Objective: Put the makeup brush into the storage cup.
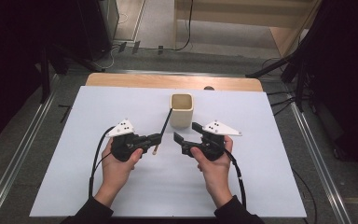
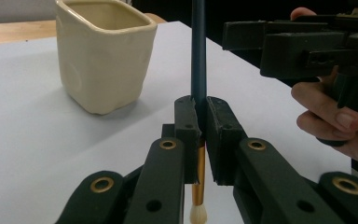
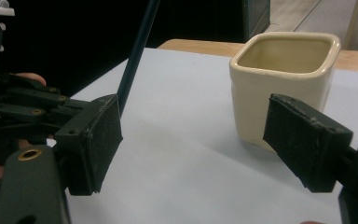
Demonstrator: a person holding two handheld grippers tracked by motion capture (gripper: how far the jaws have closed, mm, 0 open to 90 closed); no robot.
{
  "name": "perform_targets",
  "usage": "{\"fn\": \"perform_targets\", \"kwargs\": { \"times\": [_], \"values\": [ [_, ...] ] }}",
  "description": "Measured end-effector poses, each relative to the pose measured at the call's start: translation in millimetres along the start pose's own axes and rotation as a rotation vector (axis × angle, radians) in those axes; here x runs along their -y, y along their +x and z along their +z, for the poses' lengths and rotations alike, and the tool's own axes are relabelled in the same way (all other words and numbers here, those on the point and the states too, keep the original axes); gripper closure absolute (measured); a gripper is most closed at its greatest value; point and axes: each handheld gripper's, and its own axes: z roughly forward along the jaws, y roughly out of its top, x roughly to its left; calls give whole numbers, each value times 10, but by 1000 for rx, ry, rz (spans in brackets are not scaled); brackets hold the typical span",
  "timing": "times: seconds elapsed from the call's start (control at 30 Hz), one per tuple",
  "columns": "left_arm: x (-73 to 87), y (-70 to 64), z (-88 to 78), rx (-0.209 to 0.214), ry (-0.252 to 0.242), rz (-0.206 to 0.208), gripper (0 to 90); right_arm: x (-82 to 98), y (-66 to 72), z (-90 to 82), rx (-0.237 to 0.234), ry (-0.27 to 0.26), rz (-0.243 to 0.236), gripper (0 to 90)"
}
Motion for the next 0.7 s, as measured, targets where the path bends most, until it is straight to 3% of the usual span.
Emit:
{"fn": "perform_targets", "kwargs": {
  "times": [0.2,0.33,0.43,0.7],
  "values": [
    [52,-76,68,-6,-6,27,845,-2,56,14,-14,-5,68,310],
    [68,-118,104,-1,-6,34,845,10,83,43,-23,1,94,321],
    [79,-153,122,-5,-8,49,845,25,88,72,-26,9,145,347],
    [102,-202,156,1,-8,61,845,52,137,66,-72,-42,159,488]
  ]
}}
